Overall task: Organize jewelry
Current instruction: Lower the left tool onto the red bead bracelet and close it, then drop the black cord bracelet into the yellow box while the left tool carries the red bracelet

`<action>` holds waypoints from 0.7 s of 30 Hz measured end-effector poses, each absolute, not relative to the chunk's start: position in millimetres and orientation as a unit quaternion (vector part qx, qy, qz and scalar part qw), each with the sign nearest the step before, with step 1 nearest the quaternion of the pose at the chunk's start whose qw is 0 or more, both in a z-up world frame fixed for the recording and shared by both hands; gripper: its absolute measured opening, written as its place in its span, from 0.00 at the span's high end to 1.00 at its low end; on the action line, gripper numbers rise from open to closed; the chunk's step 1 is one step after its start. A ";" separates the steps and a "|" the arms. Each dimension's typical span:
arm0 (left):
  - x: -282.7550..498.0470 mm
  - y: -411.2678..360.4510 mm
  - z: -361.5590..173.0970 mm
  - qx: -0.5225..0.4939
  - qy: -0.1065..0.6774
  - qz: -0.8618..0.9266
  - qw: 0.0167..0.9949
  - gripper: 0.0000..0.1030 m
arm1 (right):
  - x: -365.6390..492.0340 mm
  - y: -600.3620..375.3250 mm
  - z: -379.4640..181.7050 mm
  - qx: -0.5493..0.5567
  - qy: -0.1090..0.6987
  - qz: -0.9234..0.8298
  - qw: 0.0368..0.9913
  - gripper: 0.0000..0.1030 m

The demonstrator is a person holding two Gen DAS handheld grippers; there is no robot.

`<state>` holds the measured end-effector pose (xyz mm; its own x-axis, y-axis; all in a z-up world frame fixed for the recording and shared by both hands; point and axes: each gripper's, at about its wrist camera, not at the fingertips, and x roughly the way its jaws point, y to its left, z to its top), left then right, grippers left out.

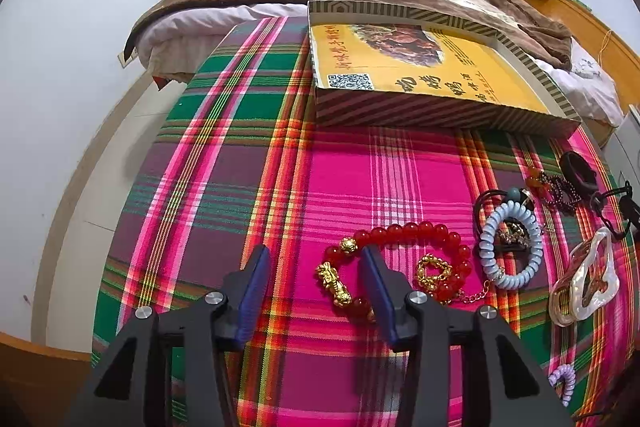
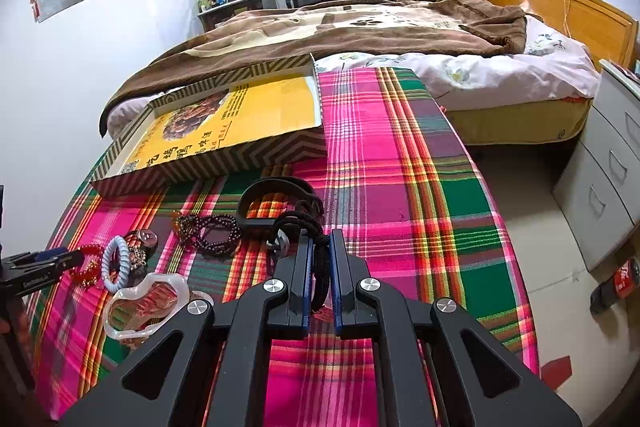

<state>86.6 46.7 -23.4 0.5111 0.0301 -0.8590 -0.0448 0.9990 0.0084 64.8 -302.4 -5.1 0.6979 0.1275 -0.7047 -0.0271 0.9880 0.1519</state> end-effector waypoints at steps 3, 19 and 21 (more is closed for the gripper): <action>86.0 44.5 -23.3 -0.005 0.488 0.017 0.872 0.59 | 63.5 -301.9 -5.1 0.067 0.386 0.043 0.919 0.92; 77.1 48.8 -1.9 -0.048 0.446 -0.021 0.893 0.90 | 56.7 -300.9 3.9 0.070 0.372 0.040 0.925 0.92; 76.1 48.6 4.3 -0.051 0.438 -0.027 0.897 0.91 | 56.1 -301.4 6.1 0.069 0.370 0.038 0.926 0.92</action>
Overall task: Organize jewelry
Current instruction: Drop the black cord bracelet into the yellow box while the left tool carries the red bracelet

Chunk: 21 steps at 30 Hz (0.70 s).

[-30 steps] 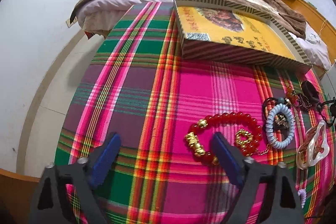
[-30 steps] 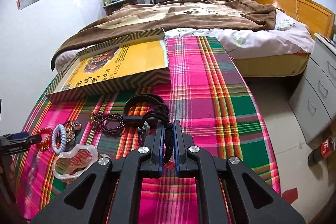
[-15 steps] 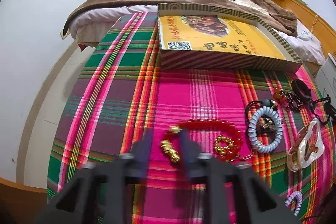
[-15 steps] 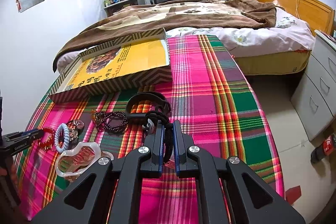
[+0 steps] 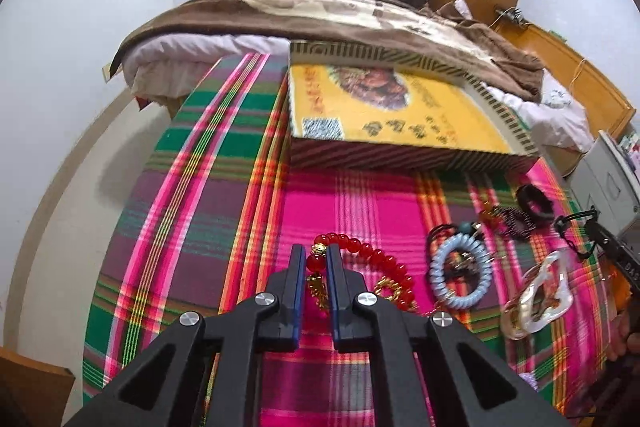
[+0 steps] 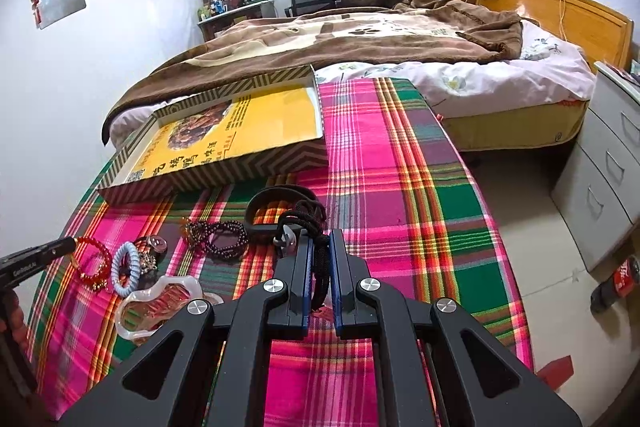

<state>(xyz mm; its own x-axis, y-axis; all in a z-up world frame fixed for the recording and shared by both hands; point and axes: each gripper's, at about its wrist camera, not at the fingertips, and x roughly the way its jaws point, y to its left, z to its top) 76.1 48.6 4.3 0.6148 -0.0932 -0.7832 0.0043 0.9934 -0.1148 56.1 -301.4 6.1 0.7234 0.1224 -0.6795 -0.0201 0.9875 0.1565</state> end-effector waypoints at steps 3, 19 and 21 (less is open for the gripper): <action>74.9 48.7 12.8 -0.059 0.429 -0.035 0.901 0.91 | 54.2 -300.4 10.3 0.069 0.364 0.039 0.928 0.92; 76.6 30.1 60.9 -0.042 0.375 -0.081 0.923 0.90 | 55.4 -295.8 45.3 0.054 0.332 0.045 0.941 0.92; 79.8 29.2 65.6 -0.043 0.371 -0.085 0.924 0.90 | 59.2 -294.7 50.1 0.051 0.330 0.047 0.941 0.92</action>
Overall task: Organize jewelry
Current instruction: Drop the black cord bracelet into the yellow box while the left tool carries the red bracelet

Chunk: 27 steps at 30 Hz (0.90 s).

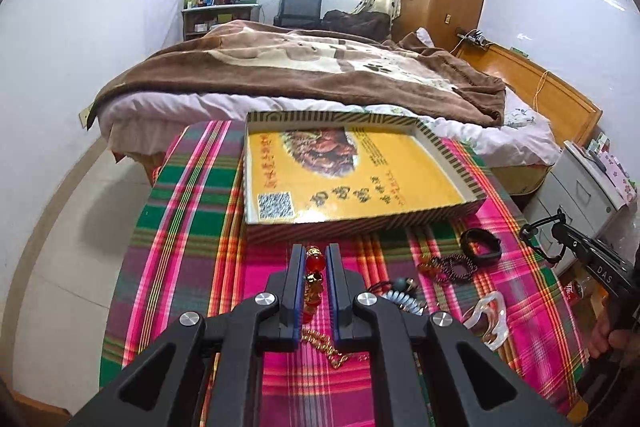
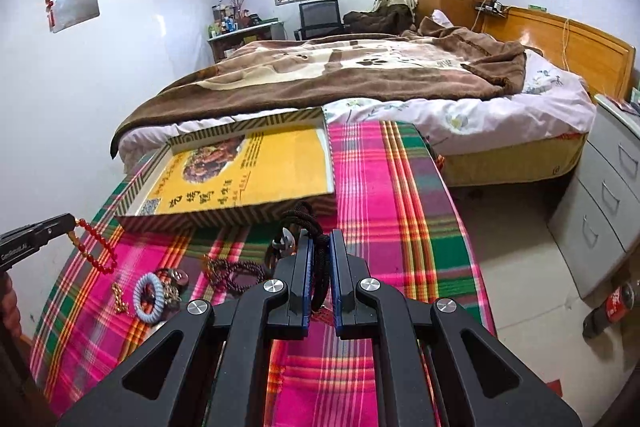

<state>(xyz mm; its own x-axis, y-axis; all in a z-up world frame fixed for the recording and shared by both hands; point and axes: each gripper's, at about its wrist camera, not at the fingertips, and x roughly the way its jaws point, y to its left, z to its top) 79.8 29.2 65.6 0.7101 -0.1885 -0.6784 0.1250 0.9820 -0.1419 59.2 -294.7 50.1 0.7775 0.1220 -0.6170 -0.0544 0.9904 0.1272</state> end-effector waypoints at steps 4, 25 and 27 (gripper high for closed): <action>88.3 25.6 78.6 -0.042 0.361 -0.096 0.927 0.90 | 68.9 -294.3 61.5 0.053 0.323 0.054 0.943 0.92; 199.7 12.4 89.2 -0.054 0.353 -0.149 0.922 0.90 | 205.1 -258.3 59.6 0.019 0.369 0.109 0.923 0.92; 213.9 11.2 85.7 -0.058 0.354 -0.152 0.921 0.90 | 219.7 -254.6 51.4 0.014 0.379 0.106 0.919 0.92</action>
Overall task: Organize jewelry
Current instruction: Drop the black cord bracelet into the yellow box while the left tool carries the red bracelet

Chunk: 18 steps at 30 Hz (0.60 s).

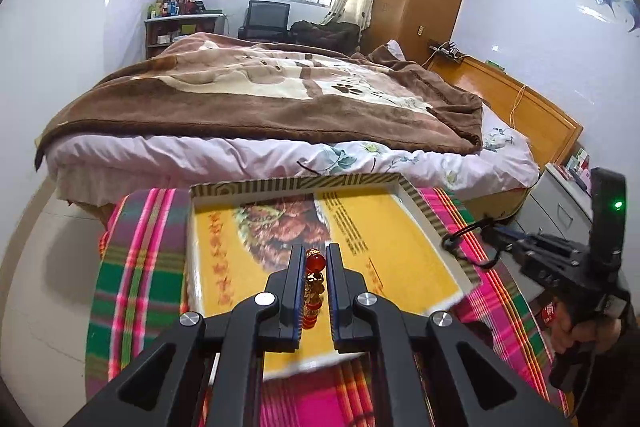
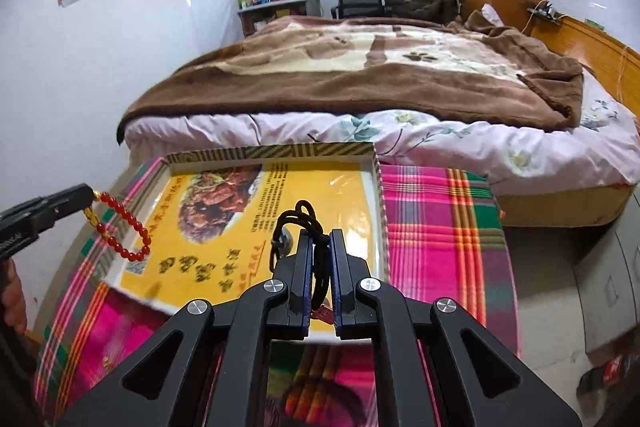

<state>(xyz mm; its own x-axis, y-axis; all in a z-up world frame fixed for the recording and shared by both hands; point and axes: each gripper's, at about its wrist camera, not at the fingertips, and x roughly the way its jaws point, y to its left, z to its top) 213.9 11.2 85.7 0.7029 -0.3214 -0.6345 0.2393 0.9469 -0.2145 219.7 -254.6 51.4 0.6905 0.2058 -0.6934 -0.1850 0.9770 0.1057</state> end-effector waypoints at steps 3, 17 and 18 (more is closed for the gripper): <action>236.4 10.2 77.3 -0.070 0.362 -0.159 0.916 0.90 | 241.1 -250.3 38.1 0.010 0.396 0.105 0.912 0.92; 289.7 15.6 21.6 -0.045 0.420 -0.112 0.900 0.90 | 297.5 -250.3 -5.1 0.026 0.452 0.105 0.885 0.92; 291.1 17.7 18.7 -0.045 0.423 -0.107 0.898 0.90 | 298.8 -250.9 -6.6 0.026 0.454 0.102 0.885 0.92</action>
<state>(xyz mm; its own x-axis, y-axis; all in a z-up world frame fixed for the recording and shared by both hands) 291.1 17.7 18.7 0.6187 -0.2304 -0.7511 0.1539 0.9730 -0.1718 298.8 -250.9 -6.6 0.5672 0.2047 -0.7977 -0.1575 0.9777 0.1389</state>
